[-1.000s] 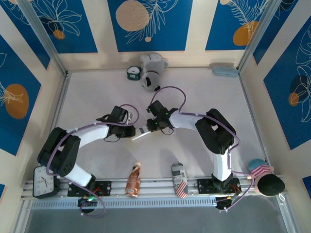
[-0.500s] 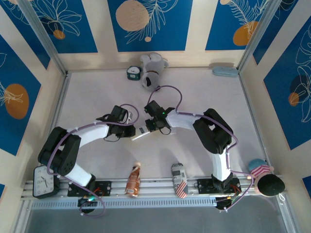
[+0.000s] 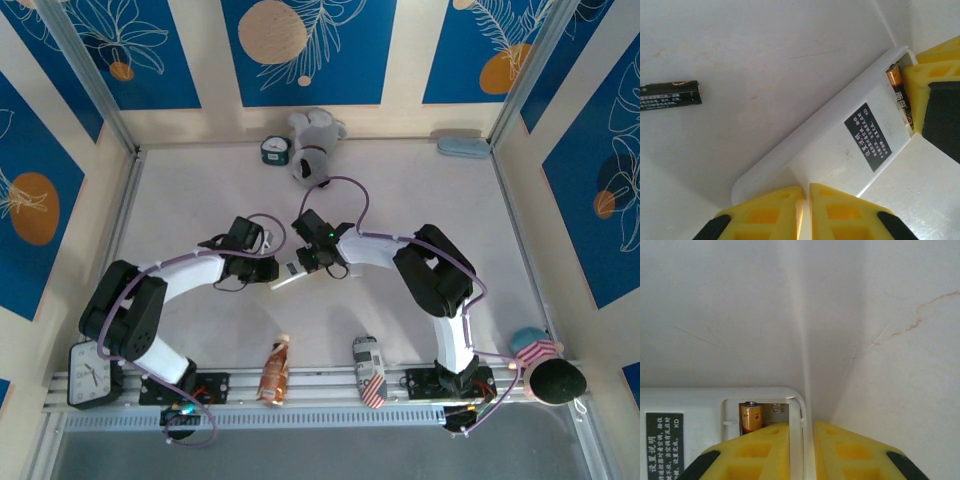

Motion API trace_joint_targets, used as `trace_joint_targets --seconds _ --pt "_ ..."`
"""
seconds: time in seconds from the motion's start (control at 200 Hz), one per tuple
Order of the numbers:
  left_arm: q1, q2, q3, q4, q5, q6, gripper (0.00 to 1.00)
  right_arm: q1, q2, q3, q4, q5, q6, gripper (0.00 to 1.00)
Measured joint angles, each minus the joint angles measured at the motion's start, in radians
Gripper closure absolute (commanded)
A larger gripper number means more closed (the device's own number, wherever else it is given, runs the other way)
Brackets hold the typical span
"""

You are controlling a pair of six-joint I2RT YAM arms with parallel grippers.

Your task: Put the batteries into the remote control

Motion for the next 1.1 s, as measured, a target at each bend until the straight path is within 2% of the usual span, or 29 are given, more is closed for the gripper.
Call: trace_joint_targets --seconds 0.135,0.305,0.56,0.965,1.045,1.1 --pt "0.0 0.0 0.0 0.0 0.0 0.0 0.86 -0.011 -0.013 -0.018 0.018 -0.029 0.003 0.77" --pt "0.0 0.0 0.0 -0.001 -0.001 0.0 0.86 -0.027 -0.034 -0.039 0.028 -0.058 0.021 0.7" --pt "0.0 -0.001 0.001 0.0 -0.001 0.001 0.86 -0.033 -0.08 -0.06 0.035 -0.099 0.051 0.67" --pt "0.0 -0.052 0.002 -0.012 -0.002 0.003 0.82 -0.069 -0.125 -0.09 0.075 -0.164 0.096 0.72" --pt "0.0 -0.09 0.002 -0.018 -0.009 0.003 0.75 -0.08 -0.125 -0.09 0.08 -0.181 0.104 0.72" --pt "0.0 -0.122 0.0 -0.021 -0.018 0.003 0.57 -0.088 -0.124 -0.09 0.086 -0.195 0.107 0.72"
